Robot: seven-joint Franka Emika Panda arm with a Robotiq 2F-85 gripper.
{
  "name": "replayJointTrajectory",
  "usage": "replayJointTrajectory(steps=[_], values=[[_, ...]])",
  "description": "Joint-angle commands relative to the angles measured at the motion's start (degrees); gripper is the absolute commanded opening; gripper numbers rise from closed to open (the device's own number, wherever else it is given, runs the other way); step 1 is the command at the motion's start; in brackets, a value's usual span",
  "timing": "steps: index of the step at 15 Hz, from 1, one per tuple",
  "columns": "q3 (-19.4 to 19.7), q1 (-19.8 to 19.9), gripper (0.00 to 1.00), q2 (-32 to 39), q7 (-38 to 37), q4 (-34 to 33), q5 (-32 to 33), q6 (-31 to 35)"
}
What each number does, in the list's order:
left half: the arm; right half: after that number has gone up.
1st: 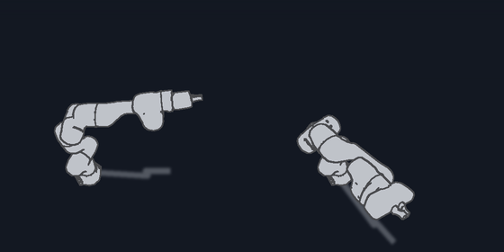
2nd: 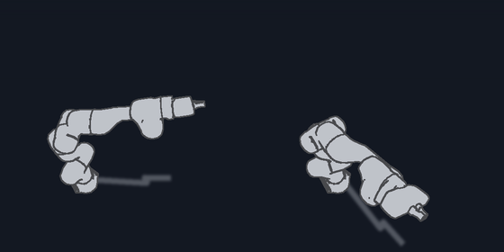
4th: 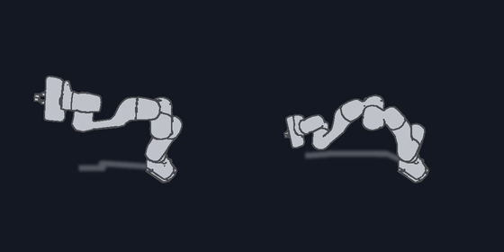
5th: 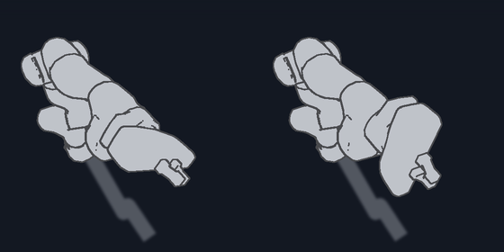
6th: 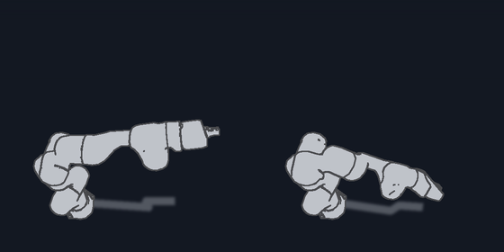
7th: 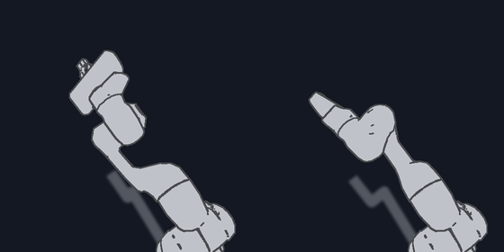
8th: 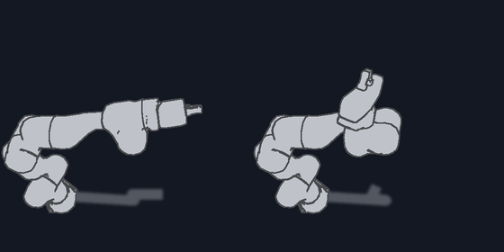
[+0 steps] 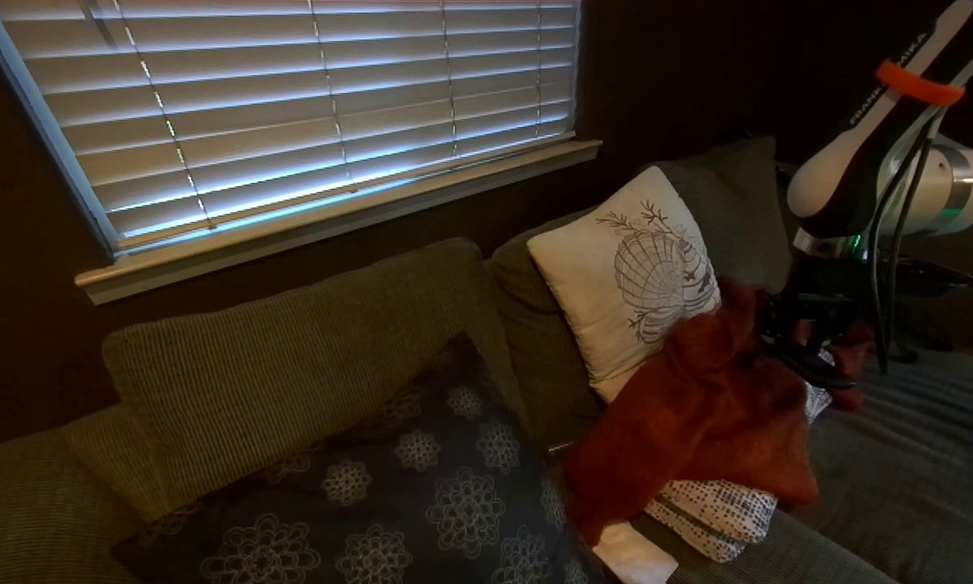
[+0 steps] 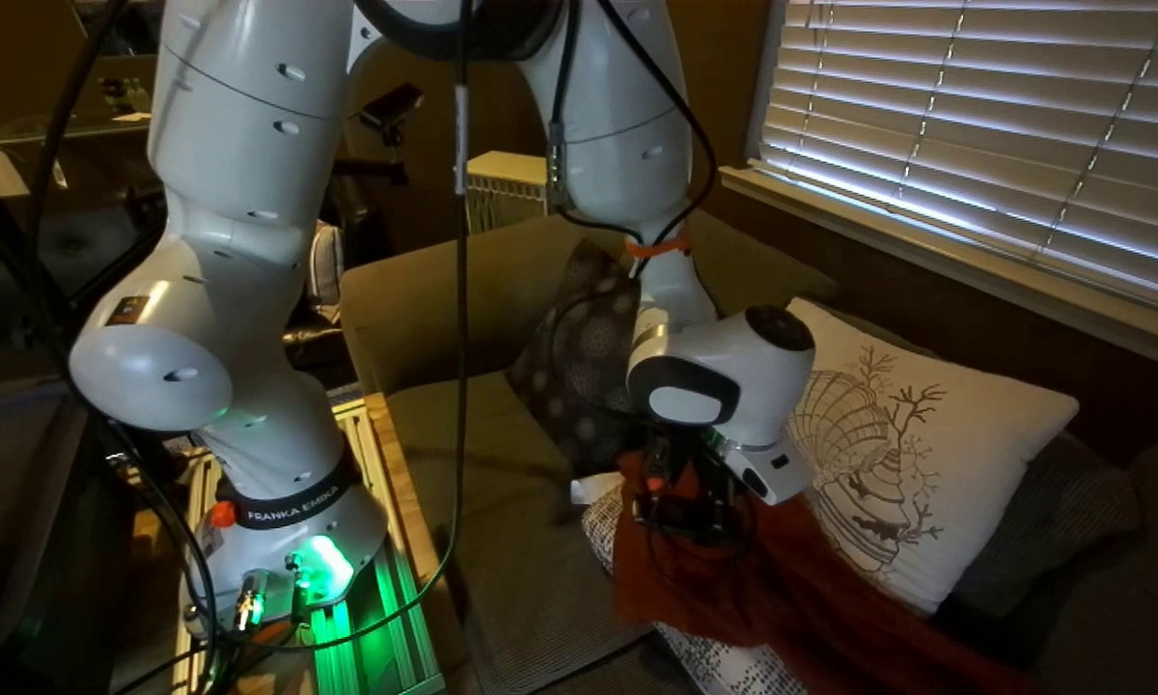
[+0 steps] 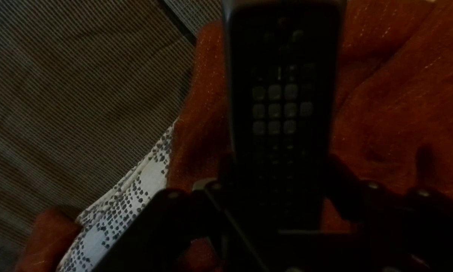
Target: Remove the remote from the white pillow, put it on the brown fleece and then cover the remote with the brown fleece
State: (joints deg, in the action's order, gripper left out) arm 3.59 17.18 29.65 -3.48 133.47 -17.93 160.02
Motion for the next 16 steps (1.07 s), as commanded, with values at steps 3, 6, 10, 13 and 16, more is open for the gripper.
replayJointTrajectory(steps=[3,6,10,13,16], values=[[-0.90,1.84,0.36,5.00,0.98,-5.43,-0.86,-0.80],[-0.49,1.97,0.36,6.89,0.46,-7.61,-0.51,-1.12],[-0.93,2.59,0.36,9.32,0.23,-10.55,-0.84,-0.93],[-1.63,3.18,0.36,11.29,0.35,-13.05,-1.02,-1.40],[-2.15,3.71,0.36,12.91,0.28,-15.17,-1.15,-2.07]])
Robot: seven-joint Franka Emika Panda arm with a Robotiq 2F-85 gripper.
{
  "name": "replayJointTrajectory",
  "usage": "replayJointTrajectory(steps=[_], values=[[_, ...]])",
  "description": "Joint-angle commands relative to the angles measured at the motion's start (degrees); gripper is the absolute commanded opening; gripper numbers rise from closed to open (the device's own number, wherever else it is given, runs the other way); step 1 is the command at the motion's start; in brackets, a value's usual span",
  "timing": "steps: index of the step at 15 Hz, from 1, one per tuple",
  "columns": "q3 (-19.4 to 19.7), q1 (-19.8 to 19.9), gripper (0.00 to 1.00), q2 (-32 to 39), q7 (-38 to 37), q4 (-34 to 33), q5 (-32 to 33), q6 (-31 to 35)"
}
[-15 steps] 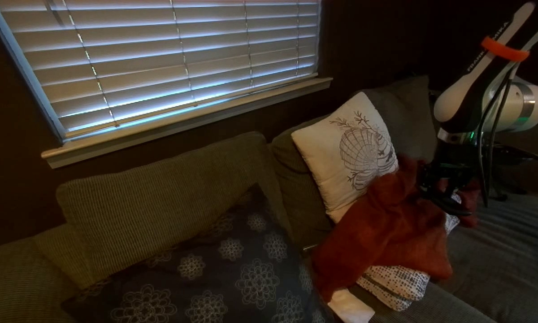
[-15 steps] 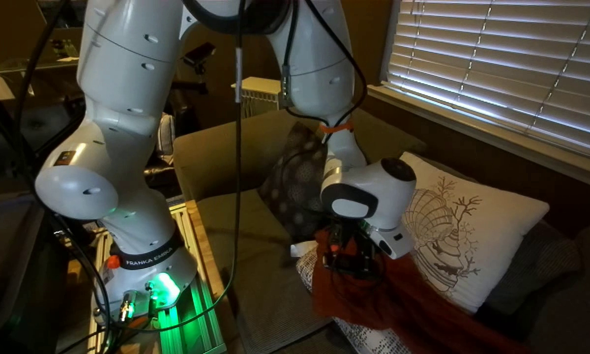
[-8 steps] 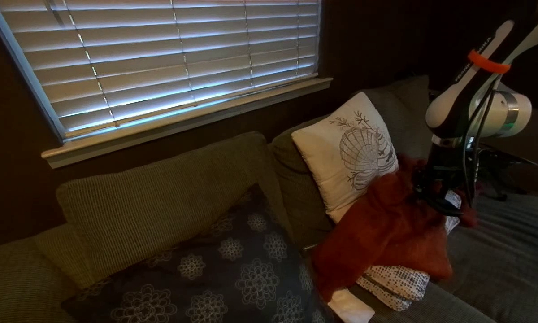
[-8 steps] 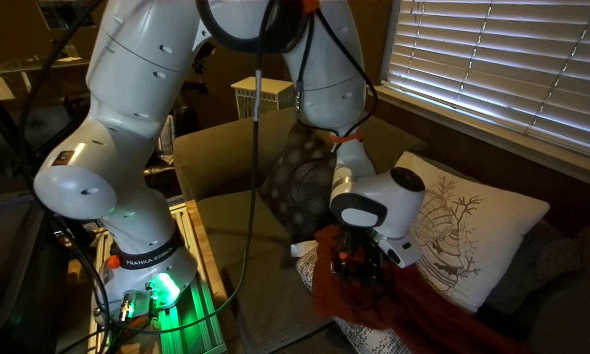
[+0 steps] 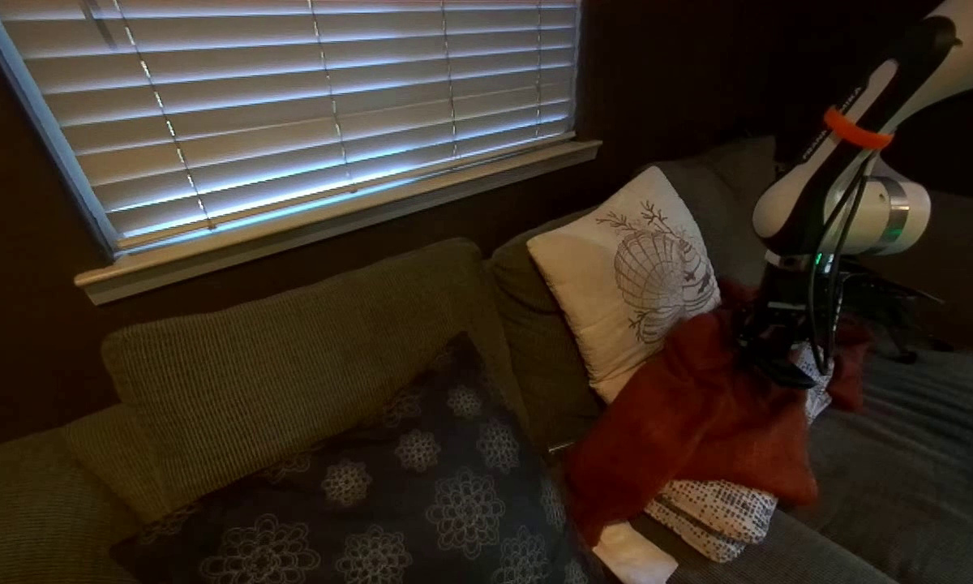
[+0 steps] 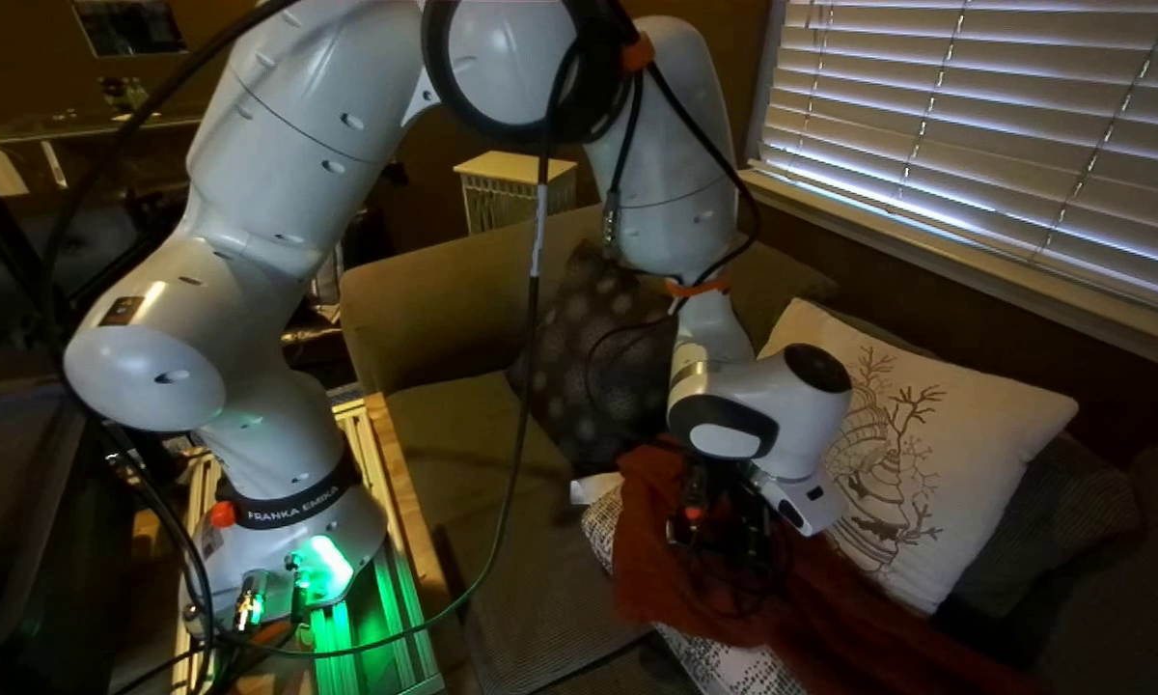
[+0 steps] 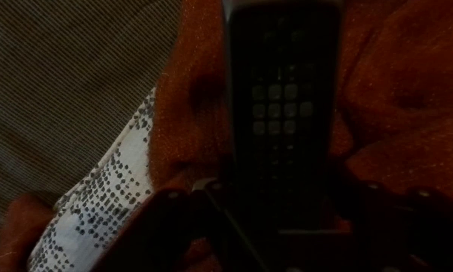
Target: Remove the remote from the white pillow, put it on the brown fleece and then cover the remote with the brown fleece
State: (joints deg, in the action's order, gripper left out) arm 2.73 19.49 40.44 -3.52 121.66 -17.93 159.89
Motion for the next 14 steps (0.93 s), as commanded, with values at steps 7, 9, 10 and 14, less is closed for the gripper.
replayJointTrajectory(steps=[7,9,10,14], values=[[-0.64,1.29,0.36,3.36,0.19,-5.34,-0.75,-8.53],[-0.21,1.07,0.36,3.08,0.09,-5.07,-0.74,-9.90],[0.02,0.94,0.36,3.07,0.00,-5.02,-0.67,-10.58],[0.93,0.49,0.36,3.51,-0.40,-5.88,-0.30,-13.39]])
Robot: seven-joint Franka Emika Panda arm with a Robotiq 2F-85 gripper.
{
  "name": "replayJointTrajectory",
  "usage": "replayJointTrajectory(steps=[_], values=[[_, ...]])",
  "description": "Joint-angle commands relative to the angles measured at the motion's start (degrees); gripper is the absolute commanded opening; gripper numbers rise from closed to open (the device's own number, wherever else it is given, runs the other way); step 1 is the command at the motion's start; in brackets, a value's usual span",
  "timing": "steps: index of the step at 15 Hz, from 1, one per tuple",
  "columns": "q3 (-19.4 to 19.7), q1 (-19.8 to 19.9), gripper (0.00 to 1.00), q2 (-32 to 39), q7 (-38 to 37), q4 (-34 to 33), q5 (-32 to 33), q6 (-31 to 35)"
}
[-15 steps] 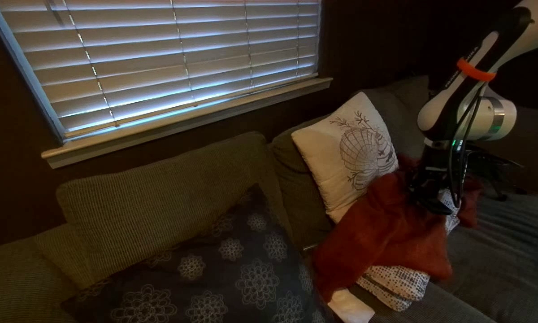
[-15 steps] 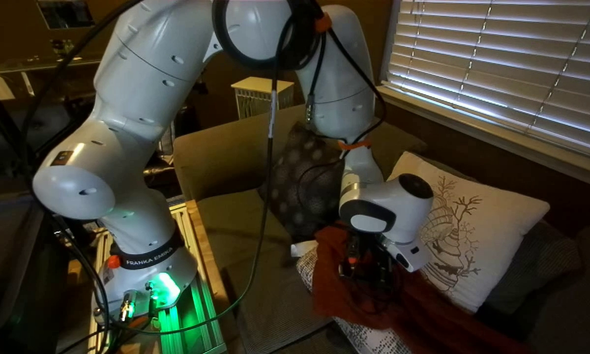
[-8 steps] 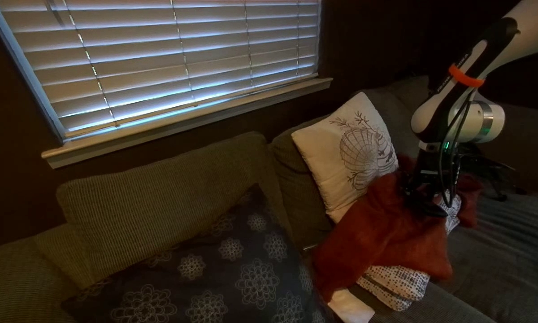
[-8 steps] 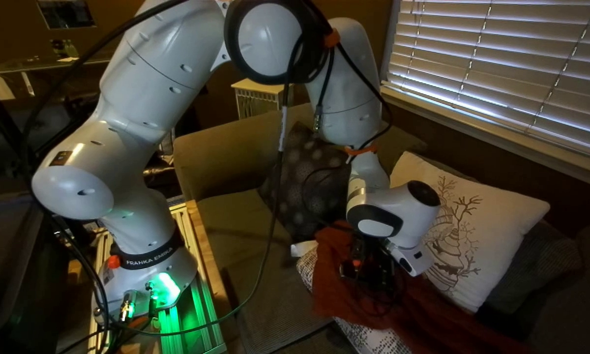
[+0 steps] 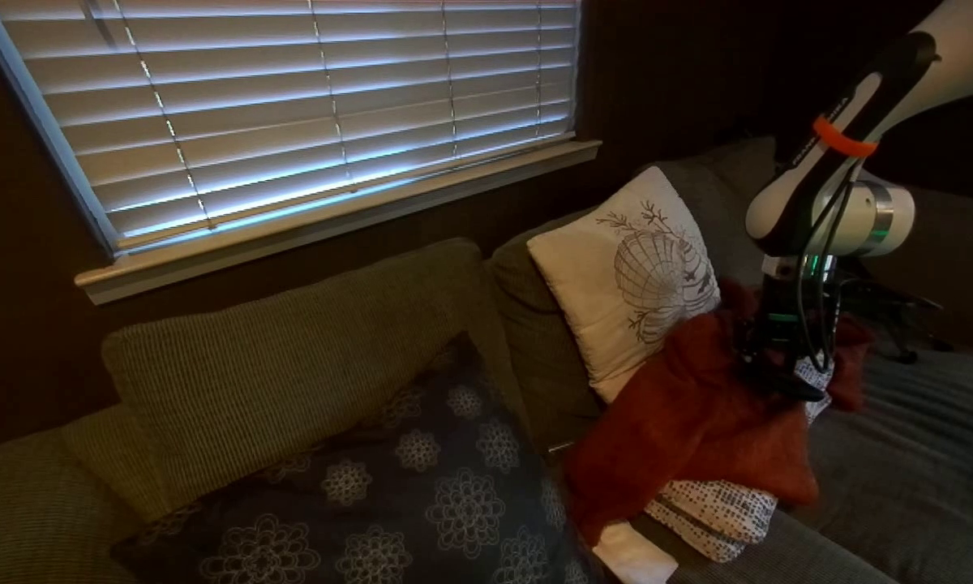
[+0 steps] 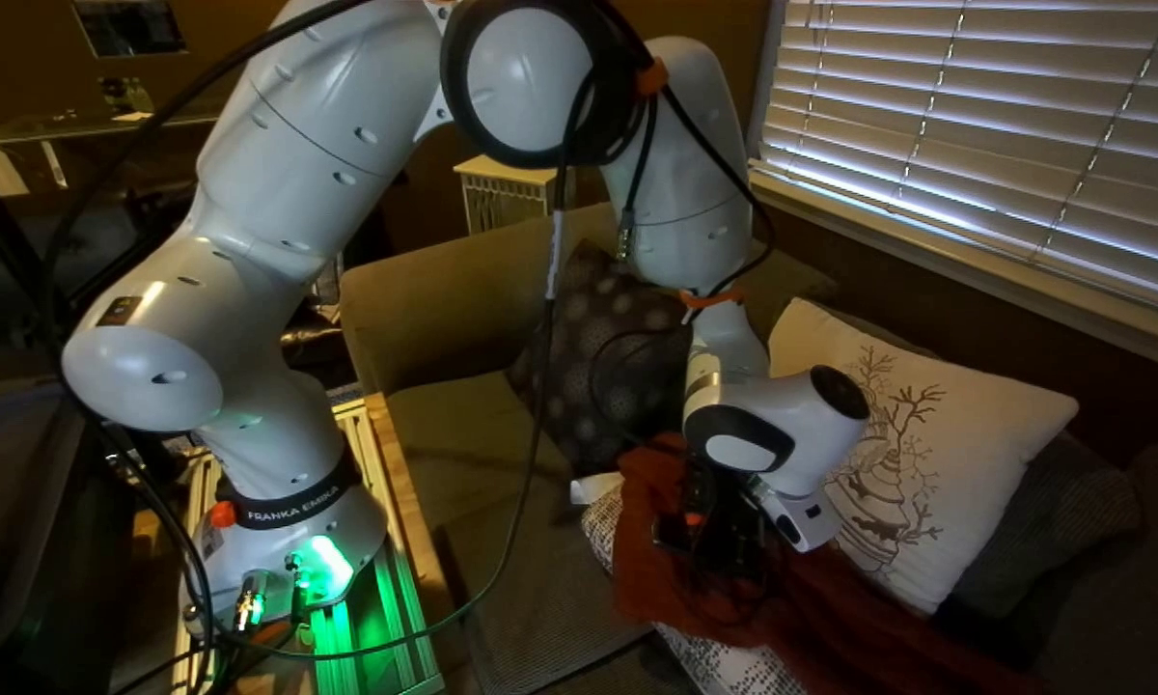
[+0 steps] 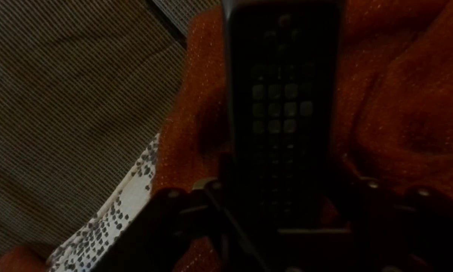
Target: Remove the remote from the white pillow, put it on the brown fleece and then cover the remote with the brown fleece
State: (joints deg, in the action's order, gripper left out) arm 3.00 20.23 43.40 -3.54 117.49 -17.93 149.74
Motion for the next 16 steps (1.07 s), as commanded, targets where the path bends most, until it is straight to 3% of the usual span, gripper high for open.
replayJointTrajectory(steps=[1,8,16], values=[[1.09,-0.53,0.36,0.65,-0.90,-1.89,-0.25,-3.60],[1.97,-1.20,0.36,1.81,-2.79,-4.62,-0.71,-1.14],[3.54,-2.86,0.36,6.09,-8.05,-9.35,-0.12,-2.76]])
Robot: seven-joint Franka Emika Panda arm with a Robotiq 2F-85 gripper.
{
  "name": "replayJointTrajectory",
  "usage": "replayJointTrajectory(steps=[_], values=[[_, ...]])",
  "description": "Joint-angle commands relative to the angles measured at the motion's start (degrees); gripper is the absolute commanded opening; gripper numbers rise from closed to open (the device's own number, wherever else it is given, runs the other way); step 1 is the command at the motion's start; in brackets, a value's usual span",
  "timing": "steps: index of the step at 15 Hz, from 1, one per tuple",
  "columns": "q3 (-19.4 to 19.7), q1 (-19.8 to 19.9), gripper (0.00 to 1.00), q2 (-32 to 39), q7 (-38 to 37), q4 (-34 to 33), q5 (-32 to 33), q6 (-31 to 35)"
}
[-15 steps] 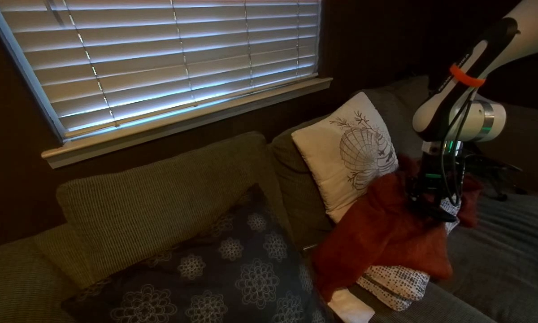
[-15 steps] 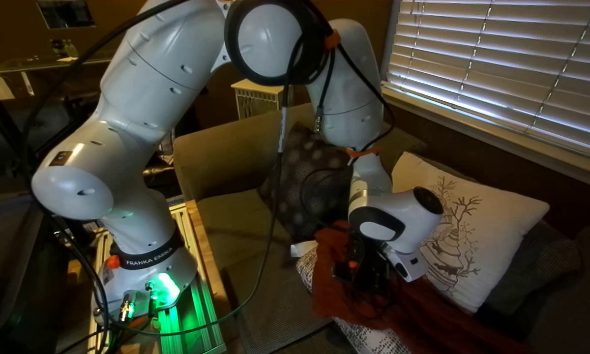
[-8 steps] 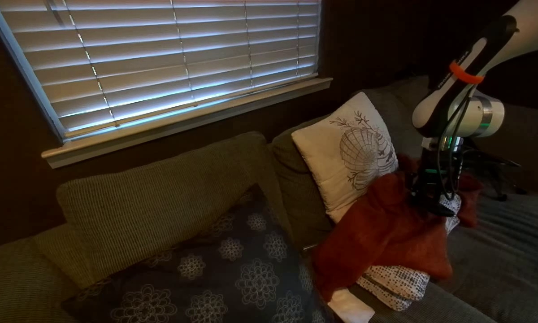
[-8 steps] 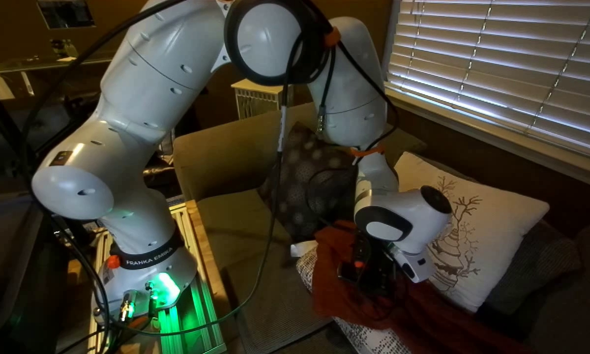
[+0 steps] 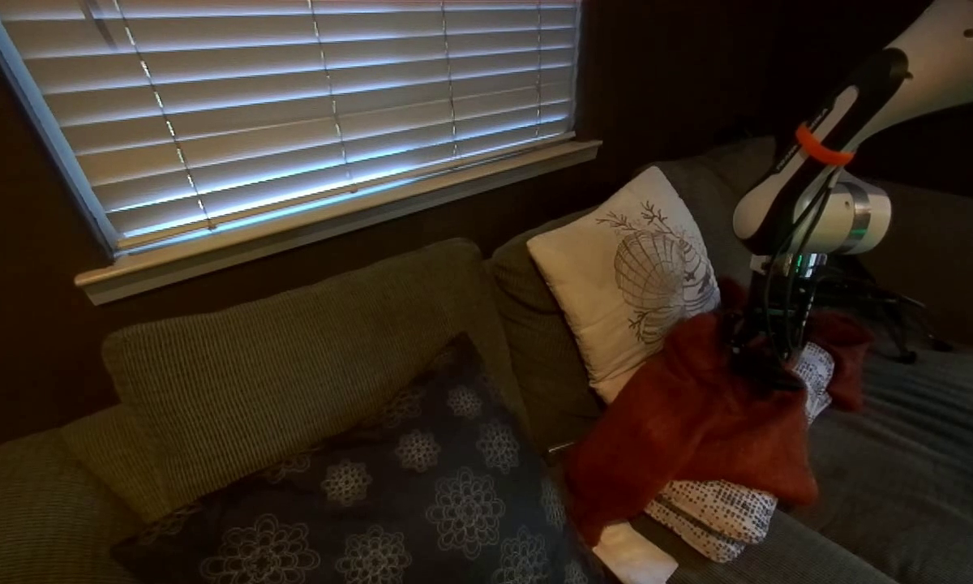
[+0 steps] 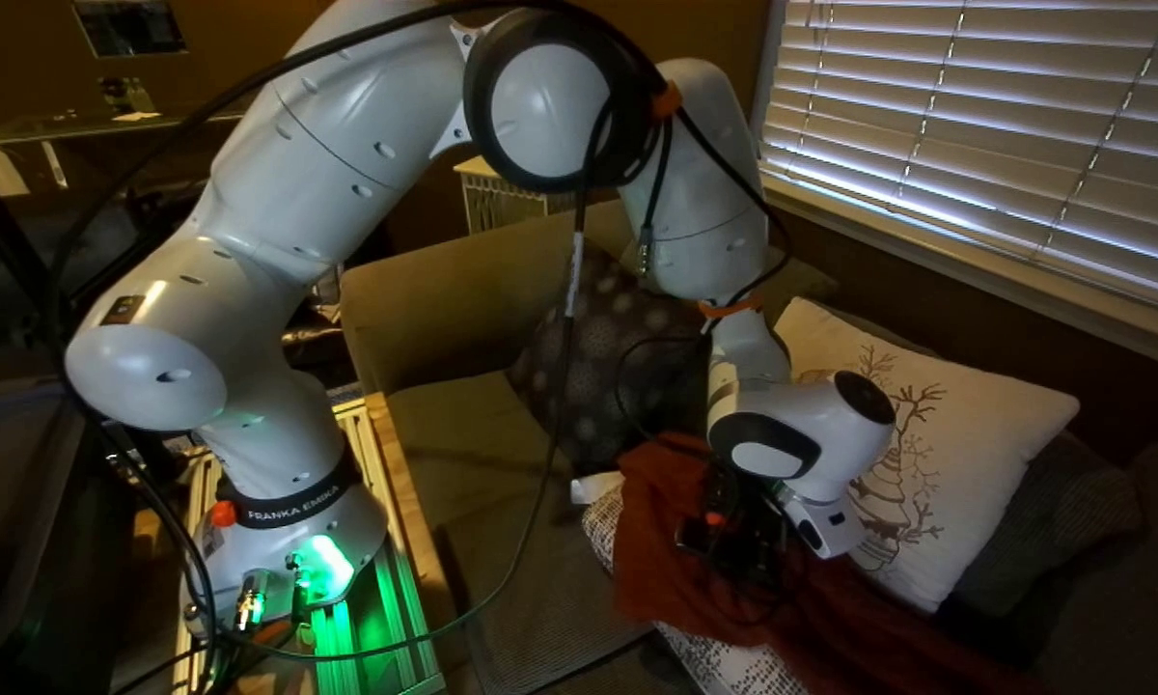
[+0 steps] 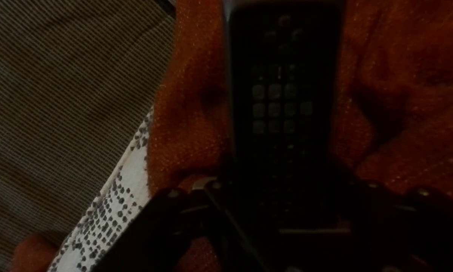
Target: Remove the remote from the white pillow, put it on the brown fleece and then cover the remote with the brown fleece
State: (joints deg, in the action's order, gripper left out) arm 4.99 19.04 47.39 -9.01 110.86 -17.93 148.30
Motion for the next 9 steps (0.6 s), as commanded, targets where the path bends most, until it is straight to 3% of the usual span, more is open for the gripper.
replayJointTrajectory(steps=[1,9], values=[[1.78,-1.91,0.36,2.56,-3.07,-3.04,-0.09,-1.21],[4.16,-4.44,0.36,3.72,-7.13,-4.80,0.25,0.50]])
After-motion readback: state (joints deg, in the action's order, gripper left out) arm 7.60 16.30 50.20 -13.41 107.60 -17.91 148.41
